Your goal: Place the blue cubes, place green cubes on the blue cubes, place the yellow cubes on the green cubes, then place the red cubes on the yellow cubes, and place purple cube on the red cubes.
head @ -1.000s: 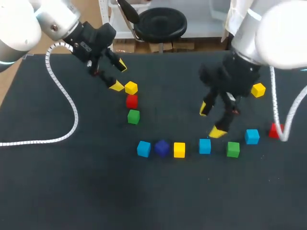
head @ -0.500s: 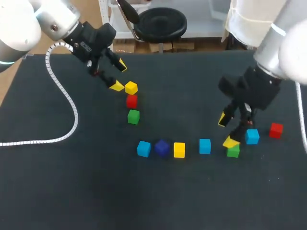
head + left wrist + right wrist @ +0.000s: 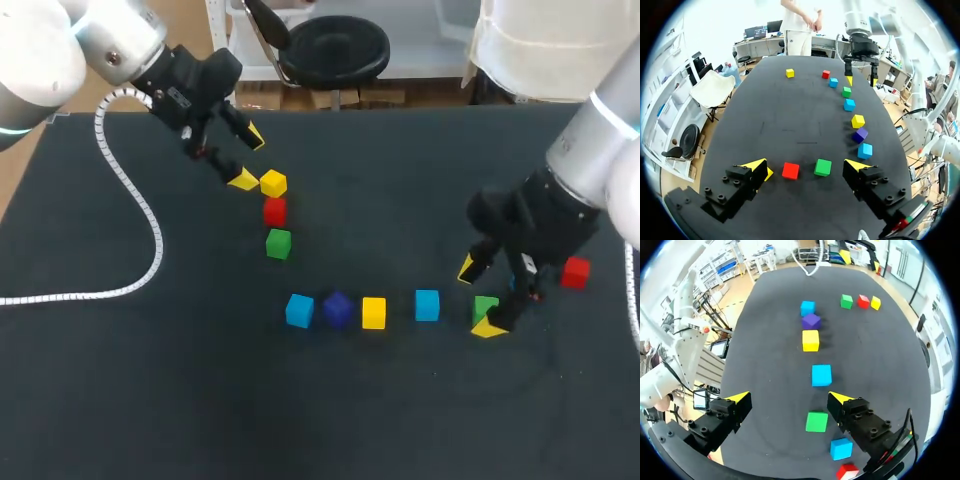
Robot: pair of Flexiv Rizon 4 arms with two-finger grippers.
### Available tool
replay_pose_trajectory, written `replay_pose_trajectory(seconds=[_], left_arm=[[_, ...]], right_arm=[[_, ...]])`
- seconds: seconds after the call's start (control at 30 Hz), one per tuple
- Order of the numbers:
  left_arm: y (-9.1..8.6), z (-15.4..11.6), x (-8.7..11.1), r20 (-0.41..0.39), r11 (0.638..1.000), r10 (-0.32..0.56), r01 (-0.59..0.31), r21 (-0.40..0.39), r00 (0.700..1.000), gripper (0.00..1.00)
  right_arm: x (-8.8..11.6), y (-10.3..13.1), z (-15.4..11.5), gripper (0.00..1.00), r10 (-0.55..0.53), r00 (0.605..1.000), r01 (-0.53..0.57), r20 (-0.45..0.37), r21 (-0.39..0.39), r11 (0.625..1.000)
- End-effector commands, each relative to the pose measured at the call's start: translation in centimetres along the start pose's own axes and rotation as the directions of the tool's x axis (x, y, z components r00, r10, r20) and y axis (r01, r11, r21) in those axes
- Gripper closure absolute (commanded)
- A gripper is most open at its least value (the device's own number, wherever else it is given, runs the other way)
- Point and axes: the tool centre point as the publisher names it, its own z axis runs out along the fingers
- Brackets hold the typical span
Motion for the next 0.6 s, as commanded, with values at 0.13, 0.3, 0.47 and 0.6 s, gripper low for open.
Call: replay_pose_trajectory(seconds=[0.13,0.3,0.47,0.6], left_arm=[[0.0,0.0,0.0,-0.001,1.0,0.0,0.0,-0.001,1.0,0.0],[0.0,0.0,0.0,-0.001,1.0,0.0,0.0,-0.001,1.0,0.0],[0.0,0.0,0.0,-0.001,1.0,0.0,0.0,-0.001,1.0,0.0],[0.0,0.0,0.0,-0.001,1.0,0.0,0.0,-0.001,1.0,0.0]], right_arm=[[-0.1,-0.5,0.9,0.0,0.013,1.0,-0.013,0.017,-0.013,1.0],[-0.7,-0.5,2.0,0.0,0.007,1.0,-0.006,0.024,-0.032,0.999],[-1.2,-0.9,2.8,0.0,-0.006,0.999,0.007,0.032,-0.04,0.999],[-1.2,-1.5,3.0,0.0,-0.018,0.999,0.02,0.035,-0.046,0.999]])
